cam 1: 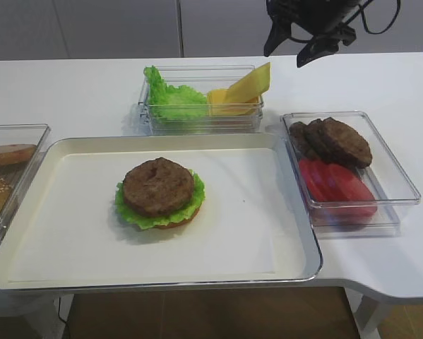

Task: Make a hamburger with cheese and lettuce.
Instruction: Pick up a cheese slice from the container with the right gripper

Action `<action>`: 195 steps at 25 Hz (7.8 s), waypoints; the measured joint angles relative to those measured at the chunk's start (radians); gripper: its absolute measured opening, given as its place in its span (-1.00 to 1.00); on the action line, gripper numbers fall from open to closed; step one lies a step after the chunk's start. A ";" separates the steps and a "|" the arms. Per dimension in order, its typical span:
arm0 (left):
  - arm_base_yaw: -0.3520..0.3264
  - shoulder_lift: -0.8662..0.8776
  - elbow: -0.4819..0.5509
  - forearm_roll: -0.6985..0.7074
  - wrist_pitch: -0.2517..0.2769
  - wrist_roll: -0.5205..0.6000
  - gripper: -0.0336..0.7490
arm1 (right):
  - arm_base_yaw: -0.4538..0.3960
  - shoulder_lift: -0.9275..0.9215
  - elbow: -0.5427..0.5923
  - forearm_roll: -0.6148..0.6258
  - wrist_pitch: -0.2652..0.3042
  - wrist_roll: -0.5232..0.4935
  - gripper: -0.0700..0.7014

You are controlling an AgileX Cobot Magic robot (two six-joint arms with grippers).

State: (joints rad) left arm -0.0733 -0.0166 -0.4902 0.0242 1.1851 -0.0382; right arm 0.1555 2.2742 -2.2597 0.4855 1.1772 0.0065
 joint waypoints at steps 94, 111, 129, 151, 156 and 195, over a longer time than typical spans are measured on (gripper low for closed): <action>0.000 0.000 0.000 0.000 0.000 0.000 0.32 | 0.027 0.013 -0.007 0.074 -0.076 -0.048 0.04; 0.000 0.000 0.000 0.000 0.000 0.000 0.32 | 0.027 0.064 -0.007 0.061 -0.091 -0.048 0.07; 0.000 0.000 0.000 0.000 0.000 0.000 0.32 | 0.027 0.081 -0.007 0.086 -0.089 -0.062 0.06; 0.000 0.000 0.000 0.000 0.000 0.000 0.32 | 0.027 0.093 -0.007 0.110 -0.072 -0.066 -0.37; 0.000 0.000 0.000 0.000 0.000 0.000 0.32 | 0.027 0.093 -0.007 0.115 -0.068 -0.066 -0.57; 0.000 0.000 0.000 0.000 0.000 0.000 0.32 | 0.026 0.087 -0.082 0.138 0.000 -0.066 -0.70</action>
State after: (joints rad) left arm -0.0733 -0.0166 -0.4902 0.0242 1.1851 -0.0382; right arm 0.1812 2.3613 -2.3412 0.6231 1.1773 -0.0593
